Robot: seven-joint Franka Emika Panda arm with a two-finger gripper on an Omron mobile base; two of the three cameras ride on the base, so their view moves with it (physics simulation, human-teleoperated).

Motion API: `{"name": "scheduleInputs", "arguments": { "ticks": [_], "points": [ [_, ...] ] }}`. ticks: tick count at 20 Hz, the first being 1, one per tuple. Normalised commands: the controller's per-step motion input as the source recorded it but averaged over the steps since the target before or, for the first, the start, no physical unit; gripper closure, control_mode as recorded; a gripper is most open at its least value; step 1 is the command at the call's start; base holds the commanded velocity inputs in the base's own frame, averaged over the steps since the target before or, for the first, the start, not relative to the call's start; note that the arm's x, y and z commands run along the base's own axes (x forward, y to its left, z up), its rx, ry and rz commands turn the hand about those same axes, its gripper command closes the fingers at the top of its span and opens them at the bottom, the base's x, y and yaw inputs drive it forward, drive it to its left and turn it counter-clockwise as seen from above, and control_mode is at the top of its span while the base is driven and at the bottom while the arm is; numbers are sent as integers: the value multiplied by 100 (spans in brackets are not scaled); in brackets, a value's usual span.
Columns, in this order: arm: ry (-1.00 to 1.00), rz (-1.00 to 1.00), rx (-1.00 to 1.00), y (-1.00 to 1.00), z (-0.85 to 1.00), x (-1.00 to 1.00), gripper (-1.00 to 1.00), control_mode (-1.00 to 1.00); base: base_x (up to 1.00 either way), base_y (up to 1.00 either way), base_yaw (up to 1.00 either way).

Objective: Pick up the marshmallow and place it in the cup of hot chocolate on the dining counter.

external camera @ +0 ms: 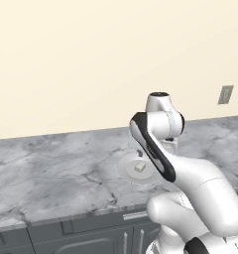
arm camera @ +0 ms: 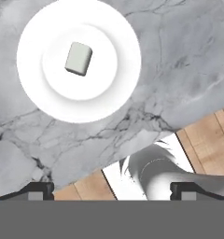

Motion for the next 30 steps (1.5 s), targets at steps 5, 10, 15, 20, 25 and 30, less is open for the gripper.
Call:
{"name": "scheduleInputs", "arguments": {
  "ticks": [5, 10, 15, 20, 25, 30],
  "points": [
    [14, -2, 1, -6, -47, 23, -100, -100, 0, 0, 0],
    [7, -1, 3, -17, -30, 23, -100, -100, 0, 0, 0],
    [4, -5, 5, -6, -39, 32, -100, -100, 0, 0, 0],
    [7, -7, 0, 0, -22, 41, -100, -100, 0, 0, 0],
    [6, -9, 0, 4, -15, 44, -100, -100, 0, 0, 0],
    [0, -2, 0, 0, -21, 18, -100, -100, 0, 0, 0]
  ]
}}
